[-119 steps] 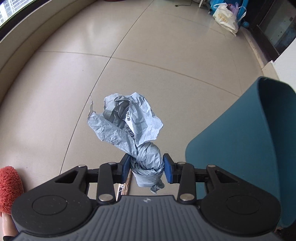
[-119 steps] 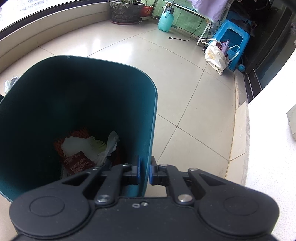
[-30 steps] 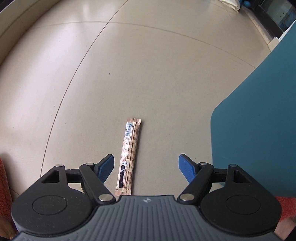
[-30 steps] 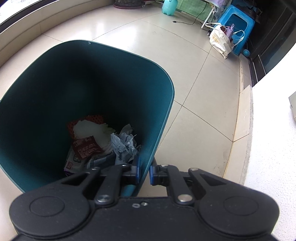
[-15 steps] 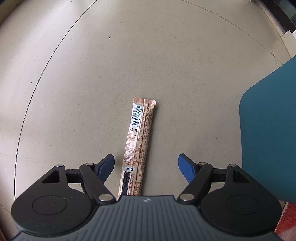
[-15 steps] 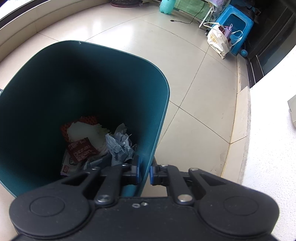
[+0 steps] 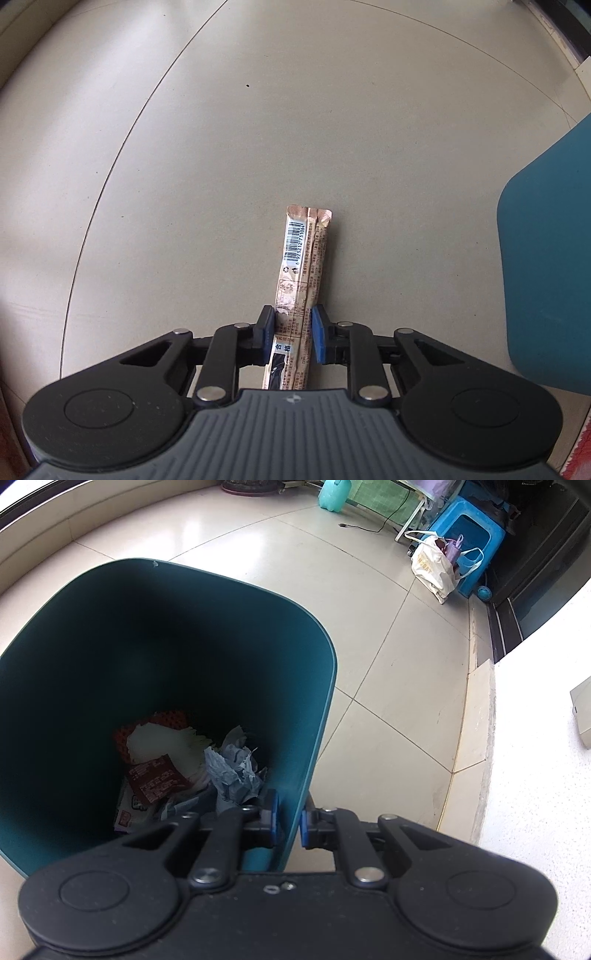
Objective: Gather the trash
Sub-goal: 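Carry the snack stick wrapper into the wastebasket and open the left tool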
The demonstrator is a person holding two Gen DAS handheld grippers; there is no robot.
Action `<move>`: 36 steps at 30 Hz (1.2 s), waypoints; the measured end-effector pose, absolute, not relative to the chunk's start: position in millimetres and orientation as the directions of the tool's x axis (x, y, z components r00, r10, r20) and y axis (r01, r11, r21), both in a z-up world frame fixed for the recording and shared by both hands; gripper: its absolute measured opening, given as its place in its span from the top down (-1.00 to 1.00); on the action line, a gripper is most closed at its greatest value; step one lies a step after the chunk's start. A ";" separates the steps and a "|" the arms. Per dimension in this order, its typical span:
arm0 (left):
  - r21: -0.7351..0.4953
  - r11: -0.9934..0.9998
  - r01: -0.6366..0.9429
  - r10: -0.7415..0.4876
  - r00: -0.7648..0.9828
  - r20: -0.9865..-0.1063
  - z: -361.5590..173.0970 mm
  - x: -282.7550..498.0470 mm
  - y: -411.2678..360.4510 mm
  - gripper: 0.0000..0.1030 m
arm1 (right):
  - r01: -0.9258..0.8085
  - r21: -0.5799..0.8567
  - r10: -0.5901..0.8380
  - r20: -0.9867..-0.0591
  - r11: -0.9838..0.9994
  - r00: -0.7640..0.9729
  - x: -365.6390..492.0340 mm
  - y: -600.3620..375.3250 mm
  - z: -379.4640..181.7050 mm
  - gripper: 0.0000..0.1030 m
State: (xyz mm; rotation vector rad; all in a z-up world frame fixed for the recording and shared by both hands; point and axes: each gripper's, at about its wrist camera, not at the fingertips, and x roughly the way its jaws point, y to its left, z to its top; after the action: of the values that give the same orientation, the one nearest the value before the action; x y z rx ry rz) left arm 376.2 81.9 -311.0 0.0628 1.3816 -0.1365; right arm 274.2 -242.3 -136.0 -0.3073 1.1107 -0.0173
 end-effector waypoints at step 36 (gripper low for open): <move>-0.120 0.868 0.482 -0.363 0.451 -0.816 15.6 318.1 -127.8 0.61 | -0.118 -0.219 -0.132 -0.855 0.968 0.501 271.9 -252.7 -135.1 0.83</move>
State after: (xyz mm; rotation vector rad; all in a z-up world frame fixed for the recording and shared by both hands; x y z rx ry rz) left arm 318.1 -127.8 15.6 0.1364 0.9718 -0.5244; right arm 271.9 -252.7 -135.1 -0.2637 1.0496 -0.0087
